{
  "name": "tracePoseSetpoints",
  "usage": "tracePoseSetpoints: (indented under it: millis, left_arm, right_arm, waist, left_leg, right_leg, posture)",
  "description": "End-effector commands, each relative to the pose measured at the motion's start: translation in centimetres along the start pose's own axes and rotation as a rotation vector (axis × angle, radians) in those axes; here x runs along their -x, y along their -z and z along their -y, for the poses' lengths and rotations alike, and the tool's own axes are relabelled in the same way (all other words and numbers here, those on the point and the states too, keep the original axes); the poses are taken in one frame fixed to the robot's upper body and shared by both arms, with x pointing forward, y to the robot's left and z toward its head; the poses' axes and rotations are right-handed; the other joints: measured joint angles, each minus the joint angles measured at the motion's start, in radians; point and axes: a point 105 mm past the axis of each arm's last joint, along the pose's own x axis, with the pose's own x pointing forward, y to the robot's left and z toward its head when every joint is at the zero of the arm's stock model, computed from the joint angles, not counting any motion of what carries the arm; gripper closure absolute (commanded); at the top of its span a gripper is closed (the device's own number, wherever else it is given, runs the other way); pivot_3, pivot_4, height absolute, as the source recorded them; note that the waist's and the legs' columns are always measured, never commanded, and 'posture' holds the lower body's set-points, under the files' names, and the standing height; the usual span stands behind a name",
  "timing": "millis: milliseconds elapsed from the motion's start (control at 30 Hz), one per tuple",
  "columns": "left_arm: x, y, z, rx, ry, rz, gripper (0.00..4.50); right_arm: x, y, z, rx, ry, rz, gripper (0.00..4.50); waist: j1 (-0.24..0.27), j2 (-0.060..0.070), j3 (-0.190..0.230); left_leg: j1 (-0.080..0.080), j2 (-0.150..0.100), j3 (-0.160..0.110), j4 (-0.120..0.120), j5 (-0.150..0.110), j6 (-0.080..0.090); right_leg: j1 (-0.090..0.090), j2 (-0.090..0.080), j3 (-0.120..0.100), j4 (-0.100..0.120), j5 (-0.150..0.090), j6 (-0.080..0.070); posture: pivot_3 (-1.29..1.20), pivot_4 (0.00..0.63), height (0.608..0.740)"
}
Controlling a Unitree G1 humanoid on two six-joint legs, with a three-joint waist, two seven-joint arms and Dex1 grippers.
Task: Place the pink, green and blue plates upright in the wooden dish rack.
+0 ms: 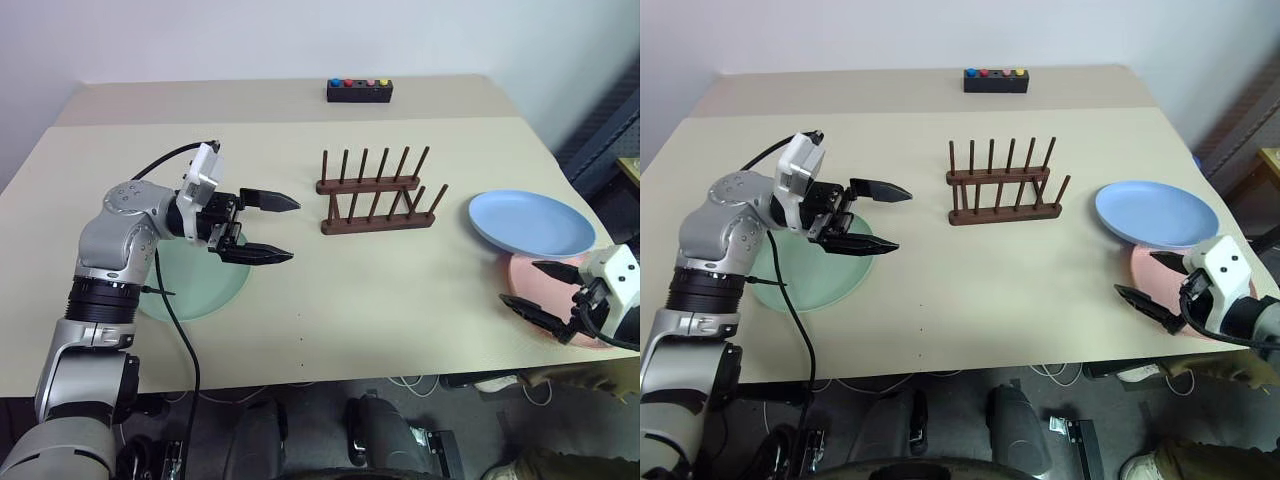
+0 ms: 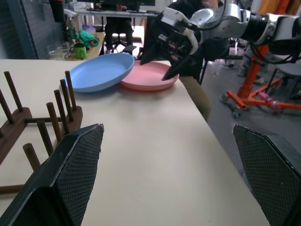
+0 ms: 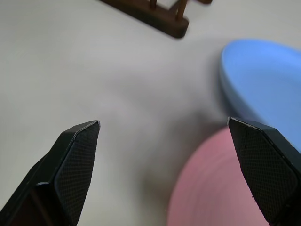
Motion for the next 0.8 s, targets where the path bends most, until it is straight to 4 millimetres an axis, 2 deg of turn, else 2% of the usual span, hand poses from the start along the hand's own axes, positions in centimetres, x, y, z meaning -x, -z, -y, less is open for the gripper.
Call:
tracePoseSetpoints:
  millis: [33,233,367,467,600,667,700,733,800]
  left_arm:
    - [-0.4,-0.9,0.1,-0.057,0.018,0.001,0.0]
    - [-0.2,-0.8,0.1,-0.063,0.005,-0.001,0.0]
    - [-0.2,-0.5,0.3,-0.064,0.002,-0.007,0.0]
    - [-0.1,-0.5,0.3,-0.064,-0.002,-0.008,0.0]
    - [0.0,-0.4,0.4,-0.066,-0.006,-0.012,0.0]
    - [0.1,-0.3,0.4,-0.067,-0.008,-0.013,0.0]
    - [0.1,-0.3,0.4,-0.066,-0.008,-0.014,0.0]
    - [0.1,-0.3,0.4,-0.066,-0.008,-0.014,0.0]
    - [0.1,-0.2,0.4,-0.065,-0.009,-0.015,0.0]
  right_arm:
    - [0.6,0.7,0.4,0.028,0.022,-0.063,0.04]
    - [0.7,2.5,1.0,-0.001,0.046,-0.176,0.04]
    - [0.5,3.0,1.2,-0.028,0.052,-0.203,0.04]
    - [0.3,3.3,1.1,-0.059,0.053,-0.218,0.82]
    - [0.3,4.0,1.4,-0.098,0.074,-0.258,2.66]
    - [0.3,4.0,1.2,-0.111,0.065,-0.259,3.78]
    - [0.4,4.0,1.1,-0.108,0.058,-0.264,4.2]
    - [0.4,4.0,1.0,-0.108,0.055,-0.271,4.49]
    - [0.4,4.0,0.9,-0.118,0.051,-0.272,4.49]
  waist:
    - [0.0,0.0,0.0]
    - [-0.002,0.0,0.0]
    - [0.0,0.0,0.0]
    - [-0.001,0.0,0.0]
    - [-0.001,0.0,0.0]
    - [0.0,0.0,0.0]
    - [0.0,0.0,0.0]
    - [-0.002,-0.001,0.0]
    - [-0.003,-0.002,-0.001]
  left_leg:
    - [0.0,0.0,0.0,0.0,0.0,0.0]
    - [0.0,0.0,0.0,0.0,0.0,0.0]
    - [0.0,0.0,0.0,0.0,0.0,0.0]
    - [0.0,0.0,0.0,0.0,0.0,0.0]
    - [0.0,0.0,0.0,0.0,0.0,0.0]
    - [0.0,0.0,0.0,0.0,0.0,0.0]
    - [0.0,0.0,0.0,0.0,0.0,0.0]
    - [0.0,0.0,0.0,0.0,0.0,0.0]
    - [0.0,0.0,0.0,0.0,0.0,0.0]
  right_leg:
    - [0.0,0.0,0.0,0.0,0.0,0.0]
    - [0.0,0.0,0.0,0.0,0.0,0.0]
    - [0.0,0.0,0.0,0.0,0.0,0.0]
    - [0.0,0.0,0.0,0.0,0.0,0.0]
    - [0.0,0.0,0.0,0.0,0.0,0.0]
    - [0.0,0.0,0.0,0.0,0.0,0.0]
    - [0.0,0.0,0.0,0.0,0.0,0.0]
    - [0.0,0.0,0.0,0.0,0.0,0.0]
    - [0.0,0.0,0.0,0.0,0.0,0.0]
  posture:
    - [0.0,0.15,0.74]
    - [0.0,0.15,0.74]
    - [0.0,0.15,0.74]
    - [0.0,0.15,0.74]
    - [0.0,0.15,0.74]
    - [0.0,0.15,0.74]
    - [0.0,0.15,0.74]
    - [0.0,0.15,0.74]
    - [0.0,0.15,0.74]
